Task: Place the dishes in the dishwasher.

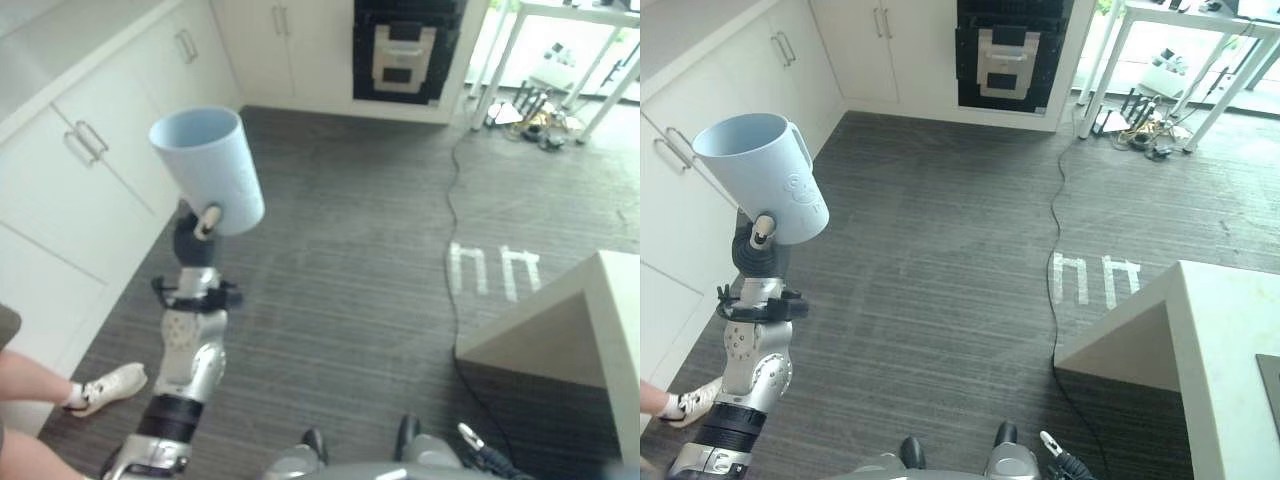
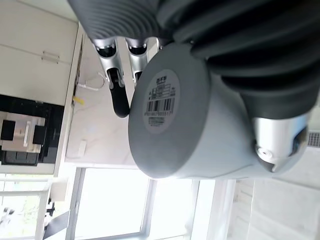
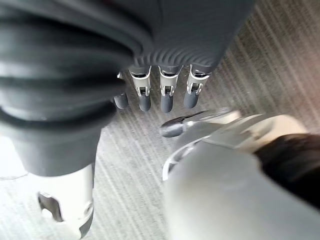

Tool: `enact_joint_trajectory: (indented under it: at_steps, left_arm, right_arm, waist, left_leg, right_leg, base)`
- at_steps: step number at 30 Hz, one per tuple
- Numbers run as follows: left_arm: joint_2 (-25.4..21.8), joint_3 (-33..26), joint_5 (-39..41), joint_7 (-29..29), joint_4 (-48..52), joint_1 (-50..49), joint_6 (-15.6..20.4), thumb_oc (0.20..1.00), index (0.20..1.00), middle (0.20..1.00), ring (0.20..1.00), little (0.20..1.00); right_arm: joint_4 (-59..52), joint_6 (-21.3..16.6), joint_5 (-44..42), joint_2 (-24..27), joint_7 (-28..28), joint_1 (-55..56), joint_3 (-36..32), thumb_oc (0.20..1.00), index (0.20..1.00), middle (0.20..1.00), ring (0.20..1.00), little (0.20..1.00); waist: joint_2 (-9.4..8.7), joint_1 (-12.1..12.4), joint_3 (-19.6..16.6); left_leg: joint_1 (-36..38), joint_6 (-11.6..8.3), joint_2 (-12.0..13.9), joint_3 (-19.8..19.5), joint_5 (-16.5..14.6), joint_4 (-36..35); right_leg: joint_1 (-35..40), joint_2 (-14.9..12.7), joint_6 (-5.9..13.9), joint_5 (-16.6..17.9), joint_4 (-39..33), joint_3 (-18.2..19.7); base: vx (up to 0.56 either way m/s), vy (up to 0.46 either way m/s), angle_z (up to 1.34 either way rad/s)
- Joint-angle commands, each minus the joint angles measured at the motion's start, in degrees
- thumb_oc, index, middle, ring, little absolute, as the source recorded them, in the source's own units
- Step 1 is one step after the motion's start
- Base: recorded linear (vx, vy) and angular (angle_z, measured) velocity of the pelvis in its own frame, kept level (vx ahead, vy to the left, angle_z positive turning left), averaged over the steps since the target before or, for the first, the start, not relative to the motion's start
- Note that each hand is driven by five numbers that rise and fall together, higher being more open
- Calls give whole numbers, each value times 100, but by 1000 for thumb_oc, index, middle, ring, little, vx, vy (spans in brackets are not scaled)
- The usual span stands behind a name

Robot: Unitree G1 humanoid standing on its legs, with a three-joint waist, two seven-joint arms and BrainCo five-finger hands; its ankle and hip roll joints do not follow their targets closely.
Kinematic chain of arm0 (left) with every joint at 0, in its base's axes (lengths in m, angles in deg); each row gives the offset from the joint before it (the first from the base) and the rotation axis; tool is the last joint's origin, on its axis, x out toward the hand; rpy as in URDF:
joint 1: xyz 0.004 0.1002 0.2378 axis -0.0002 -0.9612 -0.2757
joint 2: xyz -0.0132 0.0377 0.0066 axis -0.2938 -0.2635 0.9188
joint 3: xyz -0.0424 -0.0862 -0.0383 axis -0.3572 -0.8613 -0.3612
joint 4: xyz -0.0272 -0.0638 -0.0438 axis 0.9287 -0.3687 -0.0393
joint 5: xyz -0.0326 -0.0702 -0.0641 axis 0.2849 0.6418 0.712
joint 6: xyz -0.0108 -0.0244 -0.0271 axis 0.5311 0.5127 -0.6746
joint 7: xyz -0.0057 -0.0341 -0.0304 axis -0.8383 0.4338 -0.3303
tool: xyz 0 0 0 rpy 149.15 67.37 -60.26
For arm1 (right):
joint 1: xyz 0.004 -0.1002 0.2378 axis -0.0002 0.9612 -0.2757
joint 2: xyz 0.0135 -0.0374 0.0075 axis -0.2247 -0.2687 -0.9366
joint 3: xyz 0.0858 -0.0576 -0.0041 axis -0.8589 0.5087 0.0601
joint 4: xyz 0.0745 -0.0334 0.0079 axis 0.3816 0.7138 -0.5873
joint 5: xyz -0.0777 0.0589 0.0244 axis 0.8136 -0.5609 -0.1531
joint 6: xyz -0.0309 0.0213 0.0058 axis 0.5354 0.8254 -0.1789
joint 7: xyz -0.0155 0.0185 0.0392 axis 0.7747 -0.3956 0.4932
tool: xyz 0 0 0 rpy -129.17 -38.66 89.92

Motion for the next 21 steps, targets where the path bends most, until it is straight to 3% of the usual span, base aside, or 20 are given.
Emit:
enact_joint_trajectory:
  at_steps: [1,7,8,11,14,16,18,21]
  left_arm:
    - [-39,43,-205,-81,281,284,244,200,200,200,200,200]
    - [-116,73,-117,-105,300,328,147,200,200,200,200,200]
    - [58,550,-302,87,-120,674,-89,200,200,200,200,200]
    - [121,543,-180,103,-122,711,-215,200,200,200,200,200]
    - [171,543,-169,141,-182,840,-278,200,200,200,200,200]
    - [192,563,-126,106,-173,903,-288,200,200,200,200,200]
    - [172,559,-20,52,-184,886,-292,200,200,200,200,200]
    - [204,560,44,-121,-208,754,-261,200,200,200,200,200]
  right_arm:
    - [330,-13,-94,60,-111,-102,62,1000,1000,1000,1000,1000]
    - [765,-107,57,123,-626,-114,-22,1000,1000,1000,1000,1000]
    - [1046,-415,-10,559,-1279,-741,338,1000,1000,1000,1000,1000]
    - [1101,-545,156,621,-1423,-667,355,1000,1000,1000,1000,1000]
    - [1055,-296,1,693,-1424,-699,323,1000,1000,1000,1000,1000]
    - [1126,-348,293,740,-1271,-838,317,1000,1000,1000,1000,1000]
    - [1185,-122,309,718,-1548,-905,369,1000,1000,1000,1000,1000]
    - [1255,-128,144,700,-1584,-913,408,1000,1000,1000,1000,1000]
  waist:
    - [87,32,-4]
    - [114,-3,-79]
    - [197,35,110]
    - [187,-36,44]
    - [146,-137,48]
    - [51,-154,128]
    - [63,-103,151]
    - [189,-10,204]
  left_leg:
    - [8,-98,28,-265,-534,141]
    - [119,-127,-3,-225,-562,73]
    - [-652,-474,258,-1135,-61,370]
    - [-597,-517,297,-1135,-58,363]
    - [-677,-535,370,-1010,-167,686]
    - [-1025,-334,249,-881,-700,1936]
    - [-1238,-378,299,-842,-530,2118]
    - [-1257,-621,663,-833,133,1359]
  right_leg:
    - [79,-216,364,-729,551,-43]
    - [179,-216,424,-590,290,-6]
    - [-50,354,-68,-923,503,377]
    - [17,428,-115,-994,469,435]
    - [-59,437,-188,-1076,578,460]
    - [-87,344,-321,-1163,794,467]
    - [-10,382,-362,-1184,798,428]
    - [198,431,-317,-1282,775,354]
  base:
    - [0,0,0]
    - [0,-4,-3]
    - [0,0,0]
    - [26,-42,-4]
    - [-76,-65,7]
    - [-75,-61,27]
    - [123,38,28]
    - [293,228,13]
